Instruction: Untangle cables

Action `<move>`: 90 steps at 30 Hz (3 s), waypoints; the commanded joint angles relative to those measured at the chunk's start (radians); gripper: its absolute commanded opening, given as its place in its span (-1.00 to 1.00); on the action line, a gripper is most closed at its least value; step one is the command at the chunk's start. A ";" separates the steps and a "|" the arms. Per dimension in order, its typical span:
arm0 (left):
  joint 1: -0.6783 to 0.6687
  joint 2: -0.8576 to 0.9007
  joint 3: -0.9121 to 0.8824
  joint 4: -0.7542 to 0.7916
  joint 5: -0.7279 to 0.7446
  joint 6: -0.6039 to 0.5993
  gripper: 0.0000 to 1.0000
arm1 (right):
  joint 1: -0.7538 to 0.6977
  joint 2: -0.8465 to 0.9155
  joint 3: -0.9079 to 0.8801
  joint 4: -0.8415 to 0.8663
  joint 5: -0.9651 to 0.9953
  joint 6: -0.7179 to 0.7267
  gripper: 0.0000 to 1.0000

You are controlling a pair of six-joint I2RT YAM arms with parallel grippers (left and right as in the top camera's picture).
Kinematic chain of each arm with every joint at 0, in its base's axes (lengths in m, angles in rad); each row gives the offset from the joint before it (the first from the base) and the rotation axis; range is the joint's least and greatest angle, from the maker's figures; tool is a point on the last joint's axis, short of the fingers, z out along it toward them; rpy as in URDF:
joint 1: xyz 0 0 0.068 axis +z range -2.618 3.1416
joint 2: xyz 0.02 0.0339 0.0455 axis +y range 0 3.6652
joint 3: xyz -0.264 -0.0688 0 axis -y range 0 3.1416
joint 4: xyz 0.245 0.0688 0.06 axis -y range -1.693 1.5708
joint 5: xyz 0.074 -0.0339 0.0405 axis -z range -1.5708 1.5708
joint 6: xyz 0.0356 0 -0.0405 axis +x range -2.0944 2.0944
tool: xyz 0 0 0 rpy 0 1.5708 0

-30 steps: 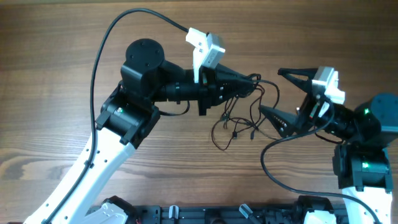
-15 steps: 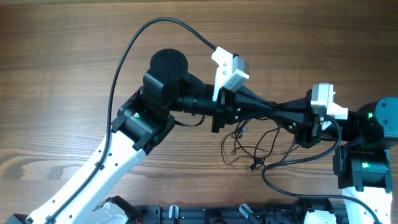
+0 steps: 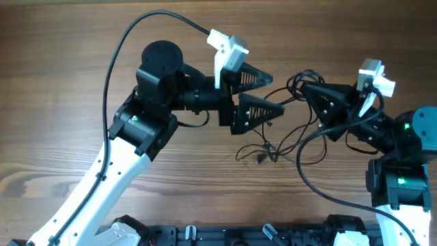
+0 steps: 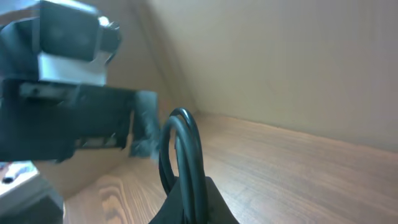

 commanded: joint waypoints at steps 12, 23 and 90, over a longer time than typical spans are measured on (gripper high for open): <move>-0.101 0.000 0.021 -0.056 -0.157 -0.070 1.00 | -0.002 0.000 0.002 0.194 -0.054 0.329 -0.91; -0.121 0.000 0.021 0.017 -0.172 -0.069 0.17 | -0.002 0.000 0.002 0.230 -0.129 0.445 -0.91; 0.018 0.000 0.021 -0.163 -0.167 0.039 -0.92 | -0.002 0.071 0.002 -0.159 0.198 -0.103 0.99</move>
